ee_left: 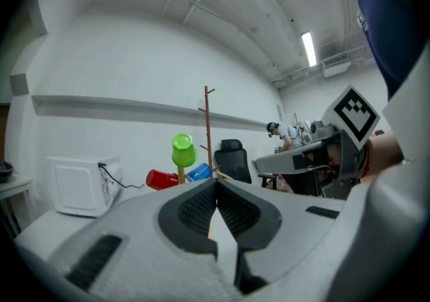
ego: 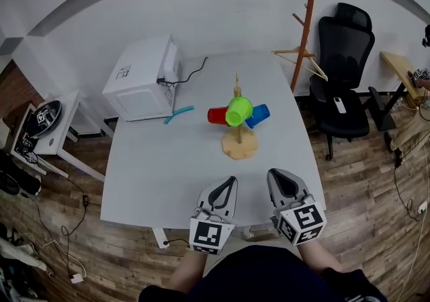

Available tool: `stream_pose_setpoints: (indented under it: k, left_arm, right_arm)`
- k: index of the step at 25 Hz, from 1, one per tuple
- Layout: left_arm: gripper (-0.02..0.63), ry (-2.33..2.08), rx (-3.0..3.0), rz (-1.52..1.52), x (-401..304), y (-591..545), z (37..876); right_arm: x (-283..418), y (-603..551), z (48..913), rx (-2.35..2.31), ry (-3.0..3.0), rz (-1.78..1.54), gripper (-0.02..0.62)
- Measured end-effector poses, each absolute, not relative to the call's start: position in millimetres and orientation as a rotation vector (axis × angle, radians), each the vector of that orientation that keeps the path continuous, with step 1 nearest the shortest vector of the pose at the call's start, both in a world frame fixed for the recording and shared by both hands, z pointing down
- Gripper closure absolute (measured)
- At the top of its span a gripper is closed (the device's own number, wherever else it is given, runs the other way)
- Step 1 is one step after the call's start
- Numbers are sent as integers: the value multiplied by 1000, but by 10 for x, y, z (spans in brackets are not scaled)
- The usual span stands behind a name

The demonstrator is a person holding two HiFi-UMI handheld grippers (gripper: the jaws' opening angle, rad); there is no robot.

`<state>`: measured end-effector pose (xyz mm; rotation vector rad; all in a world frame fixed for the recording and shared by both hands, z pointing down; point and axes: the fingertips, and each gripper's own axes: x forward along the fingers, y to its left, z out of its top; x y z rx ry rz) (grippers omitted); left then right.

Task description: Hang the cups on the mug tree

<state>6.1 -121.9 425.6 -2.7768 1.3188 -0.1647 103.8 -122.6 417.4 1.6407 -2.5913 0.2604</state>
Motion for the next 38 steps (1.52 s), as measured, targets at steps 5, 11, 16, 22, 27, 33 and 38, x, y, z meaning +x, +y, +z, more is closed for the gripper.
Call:
stream_pose_setpoints:
  k: [5, 11, 16, 22, 27, 33, 38]
  left_arm:
    - [586, 1330, -2791, -176, 13, -1193, 4319]
    - [586, 1349, -2804, -189, -52, -1176, 4401]
    - [586, 1380, -2802, -180, -107, -1214, 4407]
    - [586, 1393, -2805, -177, -132, -1242, 4426]
    - [586, 1394, -2820, -171, -133, -1263, 4441]
    - [586, 1392, -2827, -175, -130, -1291, 4447]
    - [586, 1392, -2819, -183, -117, -1323, 4437]
  right_arm:
    - [1061, -1200, 4239, 1649, -2580, 282, 561]
    - [1039, -1196, 4268, 1647, -2576, 281, 565]
    - [1027, -1241, 4243, 1650, -2581, 279, 565]
    - [1007, -1247, 4308, 1628, -2565, 301, 568]
    - [1029, -1249, 4344, 1637, -2552, 302, 568]
    - [1033, -1271, 4329, 1643, -2560, 302, 568]
    - [1045, -1289, 4329, 1640, -2564, 300, 568]
